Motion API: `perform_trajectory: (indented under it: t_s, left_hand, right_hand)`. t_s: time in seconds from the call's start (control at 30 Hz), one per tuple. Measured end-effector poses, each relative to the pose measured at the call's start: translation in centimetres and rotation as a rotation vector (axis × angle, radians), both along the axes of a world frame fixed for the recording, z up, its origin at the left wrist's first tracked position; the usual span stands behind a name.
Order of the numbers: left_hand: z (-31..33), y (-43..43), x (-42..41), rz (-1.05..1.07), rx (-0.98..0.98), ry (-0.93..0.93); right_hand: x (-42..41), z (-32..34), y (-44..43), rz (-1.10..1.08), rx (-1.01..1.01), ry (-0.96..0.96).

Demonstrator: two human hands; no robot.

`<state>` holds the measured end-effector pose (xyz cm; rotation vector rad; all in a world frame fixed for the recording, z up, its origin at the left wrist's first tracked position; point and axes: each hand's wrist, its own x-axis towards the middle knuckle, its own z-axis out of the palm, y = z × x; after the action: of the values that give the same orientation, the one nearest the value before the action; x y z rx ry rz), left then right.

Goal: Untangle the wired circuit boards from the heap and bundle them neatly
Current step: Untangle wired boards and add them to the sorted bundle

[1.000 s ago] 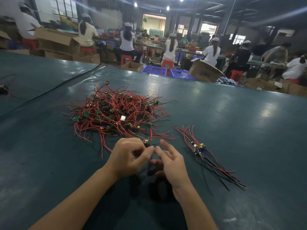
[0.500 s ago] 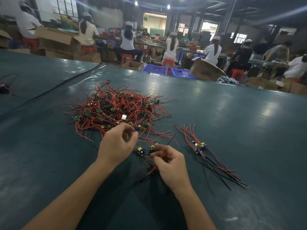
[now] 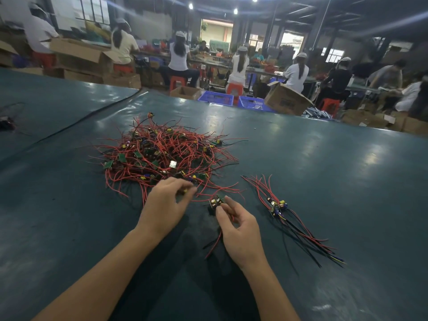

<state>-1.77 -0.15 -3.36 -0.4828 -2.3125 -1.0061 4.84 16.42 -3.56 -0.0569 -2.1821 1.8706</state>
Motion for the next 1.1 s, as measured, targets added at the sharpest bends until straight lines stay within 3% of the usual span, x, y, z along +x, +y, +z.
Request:
perform_trajectory:
  t_s: [0.13,0.23,0.37,0.47,0.6,0.93,1.0,1.1]
  left_hand:
    - [1.5,0.4,0.7,-0.035,0.424,0.062]
    - [1.7,1.1,1.1,-0.104,0.464,0.028]
    - [1.3,1.8,1.4,-0.188,0.381,0.018]
    - [1.0,1.9,1.6,-0.274,0.213,0.085]
    - [0.7,2.2,1.8,-0.354,0.044,0.159]
    - [1.7,3.2,3.3,-0.291,0.044,0.259]
    - [1.7,3.4,3.6,-0.399,0.050,0.158]
    - [1.7,4.1,4.0,-0.531,0.157,-0.333]
  right_hand:
    - [0.5,-0.2,-0.2,0.154,0.153,-0.030]
    - [0.6,-0.1,-0.4,0.186,0.219,-0.008]
    - [0.7,0.0,-0.1,-0.001,0.394,0.095]
    - [0.6,0.5,-0.2,-0.089,0.247,0.118]
    - [0.3,1.0,-0.2,-0.053,-0.006,0.151]
    - [0.1,1.3,0.4,-0.237,-0.288,0.066]
    - [0.1,1.5,0.5,-0.236,-0.345,0.050]
    - [0.2,1.9,0.4,-0.226,-0.400,0.055]
